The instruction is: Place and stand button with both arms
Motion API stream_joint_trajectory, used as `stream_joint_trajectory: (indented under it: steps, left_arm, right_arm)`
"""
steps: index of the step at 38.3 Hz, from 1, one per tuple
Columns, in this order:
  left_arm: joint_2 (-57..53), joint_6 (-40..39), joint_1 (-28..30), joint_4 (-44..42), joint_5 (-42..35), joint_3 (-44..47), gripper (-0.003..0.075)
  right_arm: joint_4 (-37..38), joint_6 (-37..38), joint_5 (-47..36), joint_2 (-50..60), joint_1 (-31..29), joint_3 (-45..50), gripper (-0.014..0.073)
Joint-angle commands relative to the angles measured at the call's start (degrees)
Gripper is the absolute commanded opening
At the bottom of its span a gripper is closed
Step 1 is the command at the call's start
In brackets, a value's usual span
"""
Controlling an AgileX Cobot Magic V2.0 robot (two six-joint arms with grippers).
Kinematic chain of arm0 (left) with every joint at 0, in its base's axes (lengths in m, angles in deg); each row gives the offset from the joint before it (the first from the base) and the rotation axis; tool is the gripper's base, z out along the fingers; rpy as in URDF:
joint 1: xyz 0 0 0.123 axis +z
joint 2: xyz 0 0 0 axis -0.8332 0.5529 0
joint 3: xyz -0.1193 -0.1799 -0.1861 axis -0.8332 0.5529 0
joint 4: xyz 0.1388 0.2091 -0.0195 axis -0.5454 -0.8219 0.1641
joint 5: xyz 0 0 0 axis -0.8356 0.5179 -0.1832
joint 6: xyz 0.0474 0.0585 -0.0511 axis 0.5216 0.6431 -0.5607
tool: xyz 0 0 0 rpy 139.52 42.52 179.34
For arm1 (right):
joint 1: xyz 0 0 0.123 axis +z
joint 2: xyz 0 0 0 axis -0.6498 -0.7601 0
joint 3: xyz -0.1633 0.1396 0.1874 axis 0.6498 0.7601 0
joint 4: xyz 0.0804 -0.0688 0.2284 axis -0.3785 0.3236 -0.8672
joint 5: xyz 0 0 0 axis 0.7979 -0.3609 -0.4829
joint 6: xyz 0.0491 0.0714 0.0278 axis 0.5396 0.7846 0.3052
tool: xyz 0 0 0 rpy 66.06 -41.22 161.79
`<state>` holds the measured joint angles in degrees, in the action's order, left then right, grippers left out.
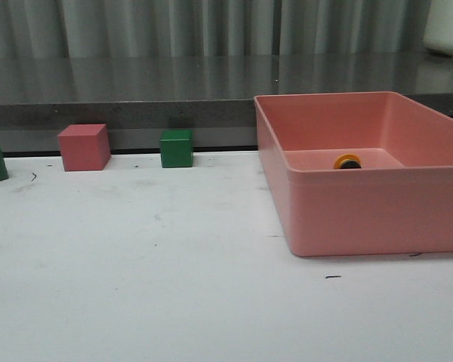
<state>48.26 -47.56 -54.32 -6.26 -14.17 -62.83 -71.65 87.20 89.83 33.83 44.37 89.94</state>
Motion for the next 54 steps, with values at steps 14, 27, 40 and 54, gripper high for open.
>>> stream_joint_trajectory:
  steps: [14,27,40,54]
  left_arm:
    - [-1.3,0.0,0.0,0.5,-4.9,0.5,-0.002]
    - [-1.3,0.0,0.0,0.5,-4.9,0.5,-0.002]
    - [-1.3,0.0,0.0,2.6,-6.1,0.5,-0.002]
    - [-1.1,0.0,0.0,3.4,-18.1,-2.7,-0.002]
  right_arm:
    - [-0.1,-0.4,-4.8,1.1,-0.3,-0.2,-0.007]
    - [-0.1,-0.4,-4.8,1.1,-0.3,-0.2,-0.007]
    - [-0.1,-0.4,-5.9,1.1,-0.3,-0.2,-0.007]
    - [-0.1,-0.4,-6.6,1.1,-0.3,-5.2,-0.007]
